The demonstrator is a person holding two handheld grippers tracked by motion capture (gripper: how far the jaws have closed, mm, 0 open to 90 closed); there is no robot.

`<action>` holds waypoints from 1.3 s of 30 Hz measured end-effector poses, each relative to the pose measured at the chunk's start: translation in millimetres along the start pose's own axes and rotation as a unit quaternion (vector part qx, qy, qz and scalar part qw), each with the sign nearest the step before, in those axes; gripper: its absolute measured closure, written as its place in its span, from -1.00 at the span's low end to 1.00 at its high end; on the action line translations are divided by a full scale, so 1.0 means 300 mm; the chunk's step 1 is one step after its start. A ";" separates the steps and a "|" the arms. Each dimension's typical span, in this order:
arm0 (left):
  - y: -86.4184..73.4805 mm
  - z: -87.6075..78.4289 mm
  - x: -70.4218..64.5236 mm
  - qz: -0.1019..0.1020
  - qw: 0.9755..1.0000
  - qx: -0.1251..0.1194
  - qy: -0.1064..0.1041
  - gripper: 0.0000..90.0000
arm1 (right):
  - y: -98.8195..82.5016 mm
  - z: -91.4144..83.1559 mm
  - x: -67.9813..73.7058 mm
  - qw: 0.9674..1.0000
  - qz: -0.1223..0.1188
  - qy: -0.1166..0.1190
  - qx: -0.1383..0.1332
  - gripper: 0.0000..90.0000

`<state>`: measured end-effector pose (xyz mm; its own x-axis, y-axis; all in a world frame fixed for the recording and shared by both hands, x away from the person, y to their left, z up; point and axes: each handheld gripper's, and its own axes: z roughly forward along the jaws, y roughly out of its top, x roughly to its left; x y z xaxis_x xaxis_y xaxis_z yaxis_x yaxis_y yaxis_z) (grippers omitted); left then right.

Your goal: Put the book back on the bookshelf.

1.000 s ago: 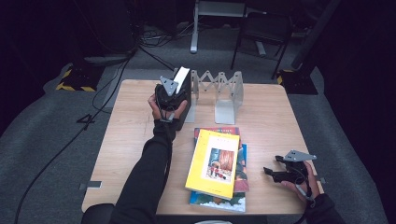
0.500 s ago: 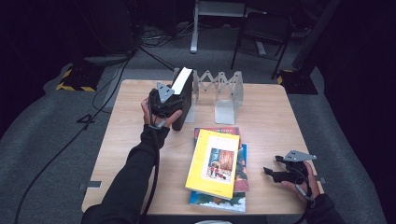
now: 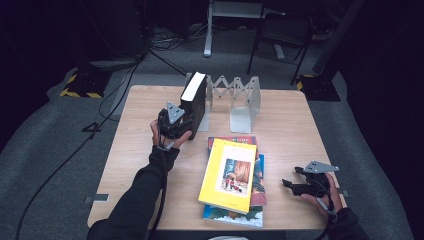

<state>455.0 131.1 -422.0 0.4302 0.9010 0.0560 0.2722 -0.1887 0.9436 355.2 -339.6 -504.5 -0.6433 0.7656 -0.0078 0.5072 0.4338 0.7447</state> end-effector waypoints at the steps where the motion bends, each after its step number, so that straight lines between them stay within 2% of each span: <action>1: -0.003 0.001 -0.001 -0.005 1.000 -0.002 -0.002 0.05 | 0.000 0.000 0.000 1.000 0.000 0.000 0.000 -0.50; 7: 0.001 0.021 -0.034 -0.014 0.999 -0.003 0.031 0.10 | 0.000 0.000 0.000 1.000 0.000 0.000 0.000 -0.50; 13: 0.013 0.057 -0.059 -0.028 0.998 -0.003 0.065 0.13 | 0.000 0.000 0.000 1.000 0.000 0.000 0.000 -0.50; 16: 0.022 0.075 -0.065 -0.045 0.995 -0.003 0.083 0.14 | 0.000 0.000 0.000 1.000 -0.001 0.000 0.000 -0.50; 18: 0.026 0.083 -0.069 -0.064 0.993 -0.004 0.100 0.15 | 0.000 0.000 0.000 1.000 -0.001 0.001 0.000 -0.50; 21: 0.030 0.096 -0.091 -0.062 0.992 -0.003 0.114 0.15 | 0.000 -0.001 0.000 1.000 -0.001 0.001 0.000 -0.50; 24: 0.031 0.102 -0.094 -0.071 0.990 -0.006 0.118 0.15 | -0.001 -0.001 0.000 1.000 -0.002 0.001 0.000 -0.50; 28: 0.027 0.101 -0.089 -0.069 0.991 -0.008 0.110 0.14 | -0.001 -0.001 0.000 1.000 -0.002 0.002 0.000 -0.50; 36: 0.034 0.109 -0.090 -0.060 0.992 -0.004 0.110 0.12 | -0.001 -0.001 0.000 1.000 -0.001 0.001 0.000 -0.50; 39: 0.031 0.108 -0.090 -0.068 0.992 -0.006 0.107 0.12 | -0.001 -0.001 0.000 1.000 -0.001 0.002 0.000 -0.50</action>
<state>473.8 92.3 -425.4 0.1973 0.9803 -0.0050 0.3039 -0.0563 0.9510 355.0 -339.7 -504.5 -0.6467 0.7627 -0.0075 0.5052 0.4357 0.7449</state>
